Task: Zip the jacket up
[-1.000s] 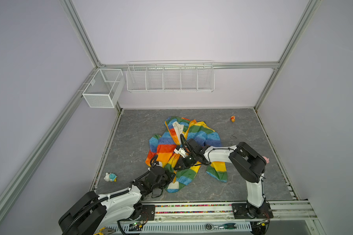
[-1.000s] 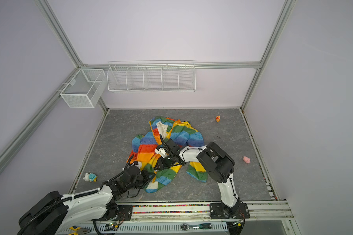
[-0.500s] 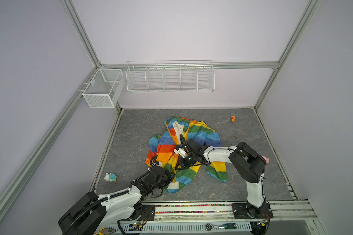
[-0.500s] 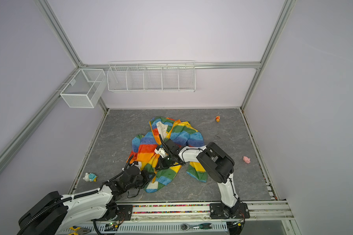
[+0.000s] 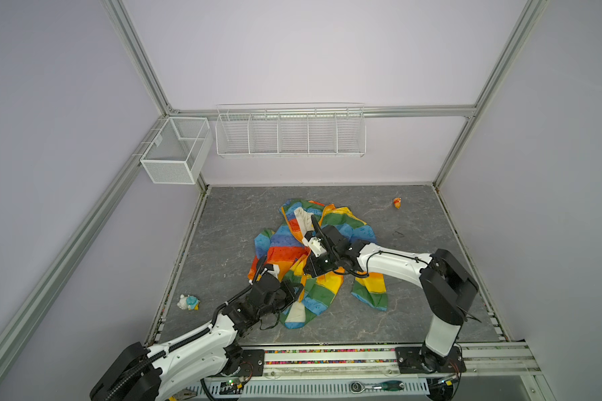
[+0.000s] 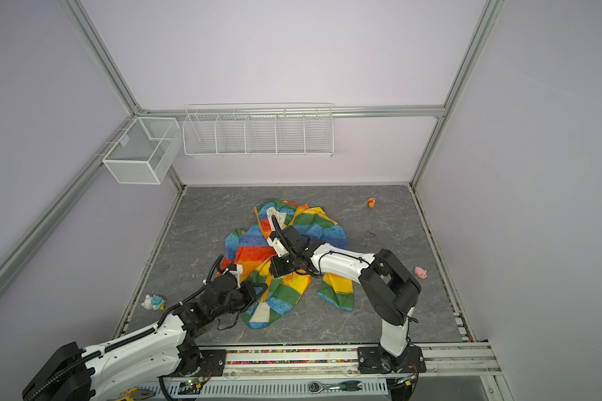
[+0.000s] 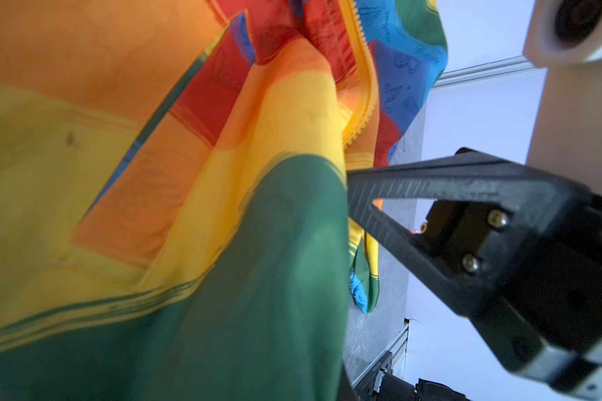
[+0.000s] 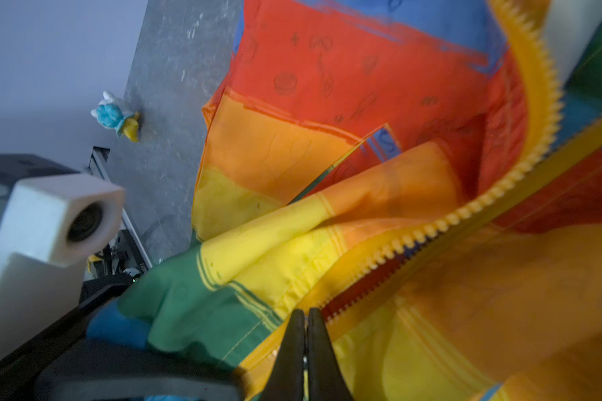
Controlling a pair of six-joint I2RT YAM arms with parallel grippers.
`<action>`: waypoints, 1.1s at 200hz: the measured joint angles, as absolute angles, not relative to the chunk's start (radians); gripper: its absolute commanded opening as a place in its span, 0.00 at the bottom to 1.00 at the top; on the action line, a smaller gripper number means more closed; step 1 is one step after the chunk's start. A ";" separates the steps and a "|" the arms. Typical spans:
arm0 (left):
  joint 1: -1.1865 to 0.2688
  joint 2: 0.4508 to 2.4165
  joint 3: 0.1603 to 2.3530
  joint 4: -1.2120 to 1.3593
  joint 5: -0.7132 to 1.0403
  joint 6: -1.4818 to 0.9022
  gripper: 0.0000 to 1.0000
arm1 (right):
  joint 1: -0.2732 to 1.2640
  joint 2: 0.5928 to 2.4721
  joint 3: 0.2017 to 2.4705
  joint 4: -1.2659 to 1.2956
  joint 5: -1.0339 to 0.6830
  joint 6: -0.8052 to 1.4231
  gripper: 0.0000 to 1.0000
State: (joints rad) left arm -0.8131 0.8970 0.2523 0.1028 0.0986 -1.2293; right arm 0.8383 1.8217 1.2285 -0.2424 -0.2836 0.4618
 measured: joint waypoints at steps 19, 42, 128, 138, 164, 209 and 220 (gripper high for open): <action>-0.808 0.887 0.274 0.075 0.104 -1.216 0.00 | 0.810 1.822 1.261 -0.274 -0.247 0.446 0.07; -0.801 0.860 0.291 0.042 0.107 -1.203 0.00 | 0.791 1.825 1.295 -0.300 -0.215 0.430 0.07; -0.730 0.775 0.331 -0.119 0.107 -1.147 0.00 | 0.724 1.857 1.407 -0.359 -0.126 0.383 0.07; -0.705 0.775 0.355 -0.154 0.106 -1.125 0.00 | 0.709 1.858 1.425 -0.366 -0.122 0.377 0.07; -0.641 0.800 0.461 -0.249 0.097 -1.044 0.00 | 0.674 1.859 1.471 -0.375 -0.116 0.364 0.07; -0.575 1.033 0.828 -0.421 0.023 -0.814 0.00 | 0.609 1.853 1.516 -0.378 -0.131 0.362 0.07; -0.560 1.118 0.949 -0.464 0.001 -0.749 0.00 | 0.587 1.842 1.521 -0.381 -0.135 0.362 0.07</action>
State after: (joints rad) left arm -0.5602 1.1183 0.9485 -0.4637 0.0010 -0.7486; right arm 0.5869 1.8420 1.5211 -0.3813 -0.1349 0.3618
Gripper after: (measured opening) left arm 0.048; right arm 0.068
